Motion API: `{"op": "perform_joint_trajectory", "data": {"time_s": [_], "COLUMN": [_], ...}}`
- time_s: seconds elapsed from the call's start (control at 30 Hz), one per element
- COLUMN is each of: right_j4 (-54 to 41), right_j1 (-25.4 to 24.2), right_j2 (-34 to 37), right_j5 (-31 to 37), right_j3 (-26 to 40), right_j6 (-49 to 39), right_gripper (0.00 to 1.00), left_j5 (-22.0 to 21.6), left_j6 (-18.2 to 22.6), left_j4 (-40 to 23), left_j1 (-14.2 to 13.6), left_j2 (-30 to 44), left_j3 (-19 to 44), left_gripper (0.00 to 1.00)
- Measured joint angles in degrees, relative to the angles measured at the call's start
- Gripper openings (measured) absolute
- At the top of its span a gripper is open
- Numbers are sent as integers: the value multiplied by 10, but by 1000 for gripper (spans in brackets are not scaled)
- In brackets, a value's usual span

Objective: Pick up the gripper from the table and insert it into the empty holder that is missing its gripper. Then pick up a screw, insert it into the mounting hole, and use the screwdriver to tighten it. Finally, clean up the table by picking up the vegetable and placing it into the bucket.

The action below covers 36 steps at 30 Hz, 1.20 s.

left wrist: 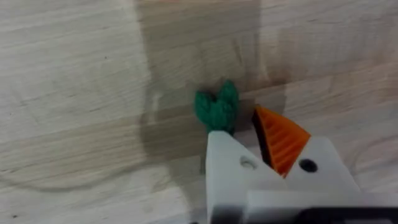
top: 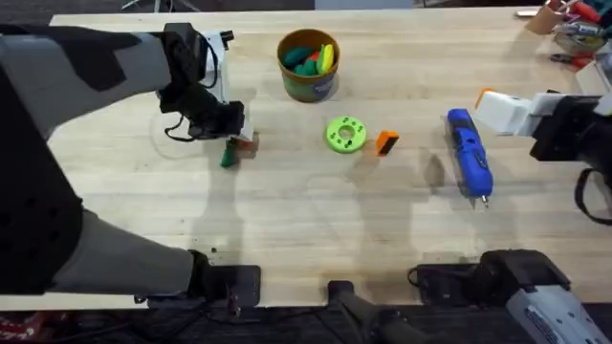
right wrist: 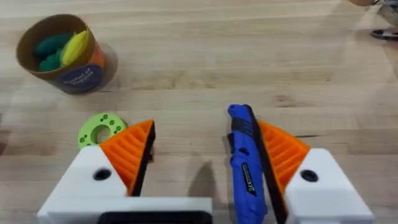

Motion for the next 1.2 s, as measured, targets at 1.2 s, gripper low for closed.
{"op": "perform_joint_trajectory", "data": {"time_s": [1.2], "right_j4": [-1], "right_j1": [0], "right_j2": [0], "right_j5": [0], "right_j3": [0], "right_j6": [0], "right_gripper": [918], "left_j5": [-13], "left_j6": [-24], "left_j4": [-99], "left_j1": [5], "left_j2": [-477], "left_j3": [-3], "left_gripper": [2]}}
